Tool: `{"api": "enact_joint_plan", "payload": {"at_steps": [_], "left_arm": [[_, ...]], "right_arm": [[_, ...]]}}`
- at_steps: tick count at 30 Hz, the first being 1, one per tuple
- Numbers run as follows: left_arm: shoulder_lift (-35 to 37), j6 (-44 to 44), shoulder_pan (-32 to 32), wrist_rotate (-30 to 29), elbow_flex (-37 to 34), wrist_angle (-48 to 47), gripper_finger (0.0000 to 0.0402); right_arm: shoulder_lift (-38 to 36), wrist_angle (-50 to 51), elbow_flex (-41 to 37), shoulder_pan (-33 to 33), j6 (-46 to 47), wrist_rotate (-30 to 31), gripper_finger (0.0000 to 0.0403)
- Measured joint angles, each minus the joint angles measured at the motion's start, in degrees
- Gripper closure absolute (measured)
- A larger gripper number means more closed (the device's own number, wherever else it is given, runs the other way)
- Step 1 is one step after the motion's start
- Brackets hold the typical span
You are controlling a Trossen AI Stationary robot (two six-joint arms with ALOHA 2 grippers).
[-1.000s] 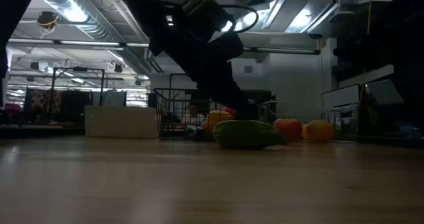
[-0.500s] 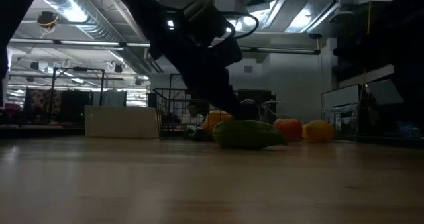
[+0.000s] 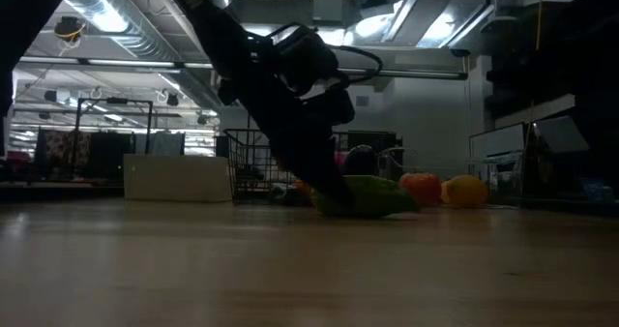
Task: Sort produce into baskets
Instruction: Put the summer squash into the wire basket
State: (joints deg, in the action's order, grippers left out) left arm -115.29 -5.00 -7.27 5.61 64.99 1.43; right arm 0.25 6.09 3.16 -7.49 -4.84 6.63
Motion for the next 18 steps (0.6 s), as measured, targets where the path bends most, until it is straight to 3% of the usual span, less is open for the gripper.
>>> {"api": "enact_joint_plan", "payload": {"at_steps": [13, 18], "left_arm": [[0.0, 0.1, 0.9, -5.7, 0.0, -0.7, 0.0013], [0.0, -0.9, 1.7, -6.3, 0.0, -0.8, 0.0049]], "right_arm": [[0.0, 0.0, 0.0, 0.0, 0.0, 0.0, 0.0031], [0.0, 0.0, 0.0, 0.0, 0.0, 0.0, 0.0031]]}}
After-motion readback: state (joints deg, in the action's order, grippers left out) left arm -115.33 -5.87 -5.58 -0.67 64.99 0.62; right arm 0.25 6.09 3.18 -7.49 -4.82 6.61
